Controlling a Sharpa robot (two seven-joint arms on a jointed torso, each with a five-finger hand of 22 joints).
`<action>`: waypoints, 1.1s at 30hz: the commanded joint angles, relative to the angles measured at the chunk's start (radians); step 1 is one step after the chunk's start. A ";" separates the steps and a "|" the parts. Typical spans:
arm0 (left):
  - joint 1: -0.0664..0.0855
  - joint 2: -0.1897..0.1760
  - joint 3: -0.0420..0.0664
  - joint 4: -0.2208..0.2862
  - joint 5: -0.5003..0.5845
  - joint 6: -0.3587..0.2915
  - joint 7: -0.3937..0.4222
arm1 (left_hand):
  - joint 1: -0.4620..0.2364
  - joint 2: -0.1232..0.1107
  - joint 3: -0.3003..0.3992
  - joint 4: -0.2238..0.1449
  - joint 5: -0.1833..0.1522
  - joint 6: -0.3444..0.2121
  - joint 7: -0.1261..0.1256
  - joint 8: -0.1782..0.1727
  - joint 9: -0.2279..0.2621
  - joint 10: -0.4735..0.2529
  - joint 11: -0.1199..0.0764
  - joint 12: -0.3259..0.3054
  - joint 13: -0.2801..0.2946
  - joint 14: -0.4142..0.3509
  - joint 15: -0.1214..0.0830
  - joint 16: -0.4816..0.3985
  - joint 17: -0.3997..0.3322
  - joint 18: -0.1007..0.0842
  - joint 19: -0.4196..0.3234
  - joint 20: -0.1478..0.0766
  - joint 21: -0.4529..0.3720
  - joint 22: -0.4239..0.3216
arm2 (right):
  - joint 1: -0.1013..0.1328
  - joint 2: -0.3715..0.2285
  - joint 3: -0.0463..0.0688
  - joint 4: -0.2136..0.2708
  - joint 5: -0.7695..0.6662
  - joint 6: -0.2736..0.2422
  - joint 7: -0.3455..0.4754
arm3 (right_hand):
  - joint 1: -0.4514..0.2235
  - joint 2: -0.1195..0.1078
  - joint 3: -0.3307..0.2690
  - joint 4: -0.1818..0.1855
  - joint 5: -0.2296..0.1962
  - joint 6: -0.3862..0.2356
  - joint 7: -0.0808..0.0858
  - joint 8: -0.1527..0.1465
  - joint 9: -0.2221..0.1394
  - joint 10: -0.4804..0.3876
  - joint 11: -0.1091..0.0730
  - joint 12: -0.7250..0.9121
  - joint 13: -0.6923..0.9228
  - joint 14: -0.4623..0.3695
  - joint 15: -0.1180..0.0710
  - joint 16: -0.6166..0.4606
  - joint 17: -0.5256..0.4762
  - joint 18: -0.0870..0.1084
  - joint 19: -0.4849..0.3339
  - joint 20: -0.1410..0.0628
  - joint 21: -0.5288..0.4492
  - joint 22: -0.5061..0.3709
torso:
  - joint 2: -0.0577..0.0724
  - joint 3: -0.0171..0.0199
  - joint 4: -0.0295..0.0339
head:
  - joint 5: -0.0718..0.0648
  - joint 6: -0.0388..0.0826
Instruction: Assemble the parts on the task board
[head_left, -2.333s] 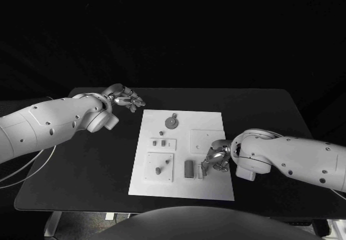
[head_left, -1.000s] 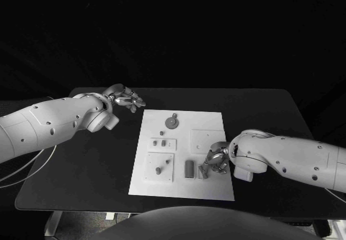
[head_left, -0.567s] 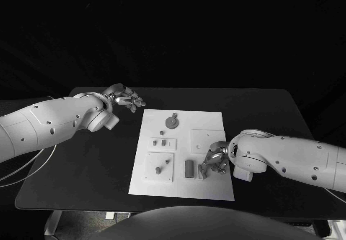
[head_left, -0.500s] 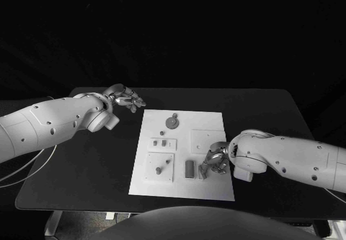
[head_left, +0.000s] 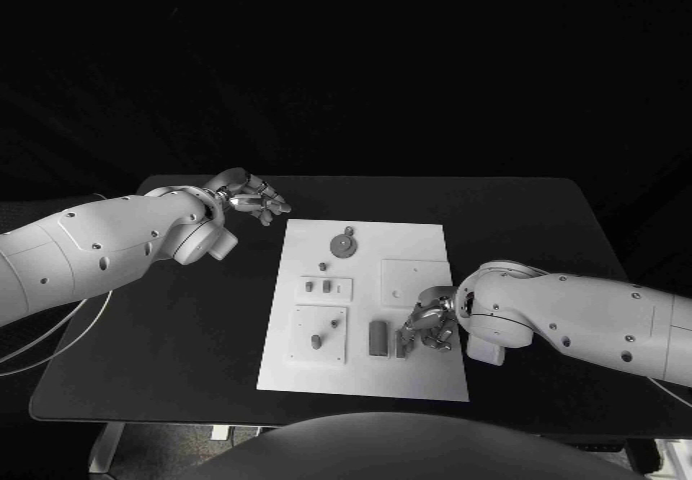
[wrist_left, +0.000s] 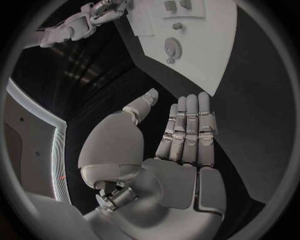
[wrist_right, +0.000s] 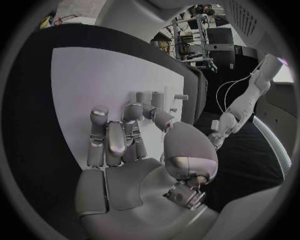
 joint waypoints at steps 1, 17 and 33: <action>0.001 0.001 0.001 0.002 -0.003 0.009 0.004 | -0.004 -0.001 -0.001 0.005 -0.001 0.003 0.002 0.006 -0.001 0.005 -0.001 -0.004 0.001 0.006 0.001 -0.006 0.002 0.018 0.006 -0.004 -0.007 0.001 | -0.001 0.002 0.000 0.003 -0.005 0.020 0.011 | -0.002 -0.010 0.000 0.008 -0.003 0.004 0.002 -0.007 0.001 -0.009 0.000 0.002 -0.001 -0.009 -0.001 -0.006 -0.002 0.029 0.006 -0.002 -0.004 0.000 | 0.000 0.0000 -0.0002 | 0.000 0.000; 0.001 0.002 0.001 0.001 -0.005 0.010 0.002 | -0.003 -0.001 -0.001 0.006 -0.001 0.003 0.002 0.006 -0.001 0.005 -0.001 -0.005 0.001 0.006 0.001 -0.007 0.003 0.018 0.006 -0.004 -0.007 0.001 | -0.001 -0.007 0.000 0.008 -0.069 0.021 0.031 | -0.004 -0.031 0.003 0.021 -0.003 0.003 0.001 -0.008 0.000 -0.010 -0.001 0.004 -0.002 -0.011 -0.002 -0.006 -0.003 0.029 0.005 -0.005 -0.003 0.001 | 0.000 -0.0005 0.0001 | -0.001 0.000; 0.001 0.001 0.001 0.001 -0.005 0.009 0.003 | -0.003 0.000 0.000 0.006 -0.001 0.003 0.002 0.006 -0.002 0.005 -0.001 -0.005 0.002 0.006 0.000 -0.007 0.003 0.018 0.006 -0.004 -0.007 0.002 | -0.001 -0.054 0.000 0.070 -0.162 0.047 0.064 | 0.040 -0.096 0.014 0.028 -0.004 0.010 -0.001 -0.003 0.003 -0.006 -0.002 0.010 -0.002 -0.004 -0.001 -0.004 0.002 0.029 0.011 -0.008 -0.001 0.000 | 0.000 0.0007 -0.0011 | -0.001 0.000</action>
